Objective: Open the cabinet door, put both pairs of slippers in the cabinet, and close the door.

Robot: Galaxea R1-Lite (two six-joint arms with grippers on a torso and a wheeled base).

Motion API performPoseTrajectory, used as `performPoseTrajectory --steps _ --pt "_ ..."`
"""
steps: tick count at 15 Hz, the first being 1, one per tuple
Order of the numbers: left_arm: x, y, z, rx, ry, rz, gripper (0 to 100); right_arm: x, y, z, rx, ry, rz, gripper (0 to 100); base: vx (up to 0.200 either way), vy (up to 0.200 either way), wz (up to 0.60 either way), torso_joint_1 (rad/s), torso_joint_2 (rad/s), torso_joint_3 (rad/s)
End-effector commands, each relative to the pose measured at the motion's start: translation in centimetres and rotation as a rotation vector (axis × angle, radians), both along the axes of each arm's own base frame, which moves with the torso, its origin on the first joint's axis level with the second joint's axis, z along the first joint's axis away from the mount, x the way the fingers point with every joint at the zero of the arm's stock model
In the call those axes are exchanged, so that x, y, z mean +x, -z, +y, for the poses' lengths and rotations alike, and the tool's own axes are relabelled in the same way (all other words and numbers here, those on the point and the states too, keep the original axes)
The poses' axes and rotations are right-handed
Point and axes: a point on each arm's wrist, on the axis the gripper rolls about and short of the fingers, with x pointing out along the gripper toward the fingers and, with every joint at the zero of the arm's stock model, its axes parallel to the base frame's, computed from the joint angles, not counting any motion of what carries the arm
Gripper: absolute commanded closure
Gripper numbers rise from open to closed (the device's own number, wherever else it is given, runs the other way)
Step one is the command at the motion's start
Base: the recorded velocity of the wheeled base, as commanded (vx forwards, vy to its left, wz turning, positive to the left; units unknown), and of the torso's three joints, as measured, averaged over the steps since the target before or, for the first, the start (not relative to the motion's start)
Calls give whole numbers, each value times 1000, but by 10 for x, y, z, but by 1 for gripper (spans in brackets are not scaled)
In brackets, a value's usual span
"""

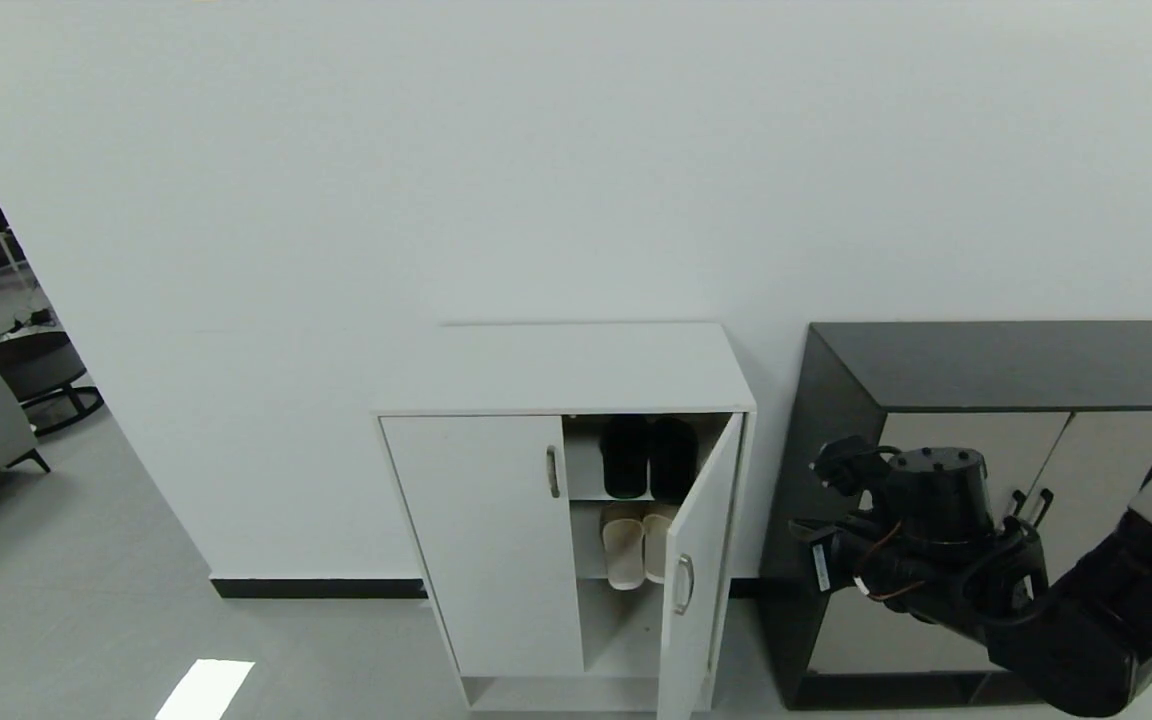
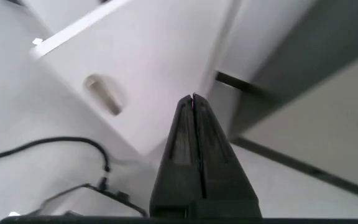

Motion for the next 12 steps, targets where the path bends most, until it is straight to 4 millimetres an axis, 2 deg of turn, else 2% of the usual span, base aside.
performPoseTrajectory --steps 1,2,8,11,12 --pt "0 0 0 0 1 -2 100 -7 5 11 -2 -40 13 100 0 0 0 0 0 0" --pt "0 0 0 0 1 0 100 -9 7 15 -5 -54 17 100 0 0 0 0 0 0" --pt "0 0 0 -1 1 0 100 -13 23 23 -10 -79 16 100 200 0 0 -2 2 2" --pt "0 0 0 -1 1 0 100 -23 31 36 -14 -128 44 100 200 0 0 2 2 4" --pt "0 0 0 0 1 -2 100 -25 34 42 -1 -143 49 100 0 0 0 0 0 0"
